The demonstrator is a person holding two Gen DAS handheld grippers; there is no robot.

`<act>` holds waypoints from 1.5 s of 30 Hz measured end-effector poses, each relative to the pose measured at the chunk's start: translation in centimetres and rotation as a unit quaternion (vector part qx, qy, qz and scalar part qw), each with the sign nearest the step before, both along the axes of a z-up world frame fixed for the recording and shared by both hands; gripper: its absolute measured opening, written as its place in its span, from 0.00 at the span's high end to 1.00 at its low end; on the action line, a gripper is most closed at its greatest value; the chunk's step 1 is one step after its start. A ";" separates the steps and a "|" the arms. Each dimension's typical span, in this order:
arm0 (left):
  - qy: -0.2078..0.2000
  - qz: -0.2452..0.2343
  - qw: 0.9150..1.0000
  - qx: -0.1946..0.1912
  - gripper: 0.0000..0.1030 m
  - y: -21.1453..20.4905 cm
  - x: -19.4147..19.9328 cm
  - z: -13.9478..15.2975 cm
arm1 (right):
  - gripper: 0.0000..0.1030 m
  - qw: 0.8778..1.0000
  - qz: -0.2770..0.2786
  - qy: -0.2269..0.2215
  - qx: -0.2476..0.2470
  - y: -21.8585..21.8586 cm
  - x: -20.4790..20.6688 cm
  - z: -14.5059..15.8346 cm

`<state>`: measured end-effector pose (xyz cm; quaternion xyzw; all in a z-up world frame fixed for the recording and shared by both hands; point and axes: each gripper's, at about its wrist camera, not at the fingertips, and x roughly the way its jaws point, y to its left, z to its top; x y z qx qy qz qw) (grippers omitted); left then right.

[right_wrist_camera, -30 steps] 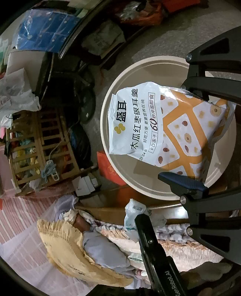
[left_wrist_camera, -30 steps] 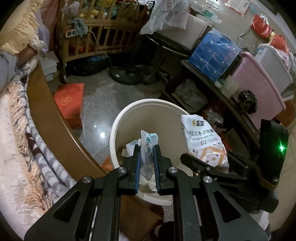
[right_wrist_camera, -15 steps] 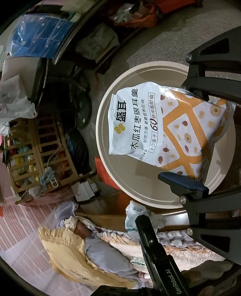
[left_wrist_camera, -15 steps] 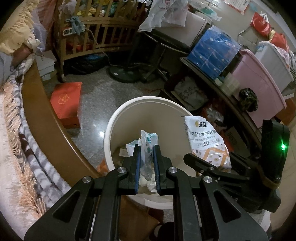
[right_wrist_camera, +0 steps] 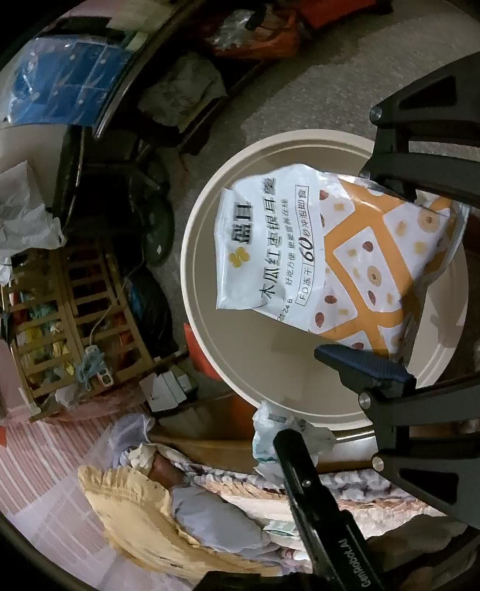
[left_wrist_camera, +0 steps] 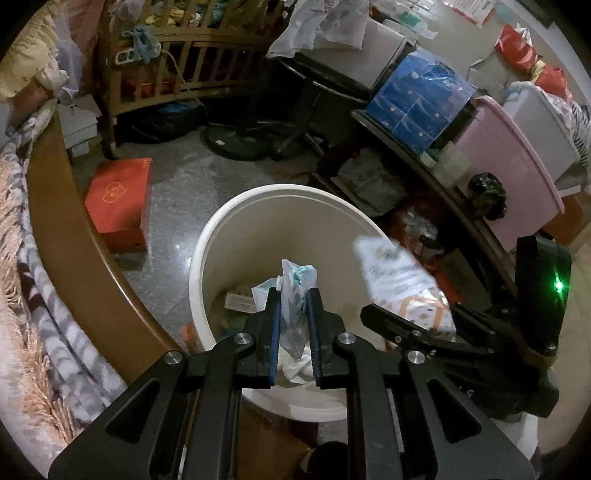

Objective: Collect trash
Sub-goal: 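Open both tools to drop wrapper and snack bag into the bucket, then move both open tools back over the bed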

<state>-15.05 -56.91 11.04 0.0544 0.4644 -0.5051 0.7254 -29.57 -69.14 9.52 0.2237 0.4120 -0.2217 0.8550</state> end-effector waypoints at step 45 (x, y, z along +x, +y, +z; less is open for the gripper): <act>-0.097 0.256 0.954 0.123 0.57 33.2 6.9 0.5 | 0.32 0.966 0.257 -0.028 0.005 22.1 11.6 0.4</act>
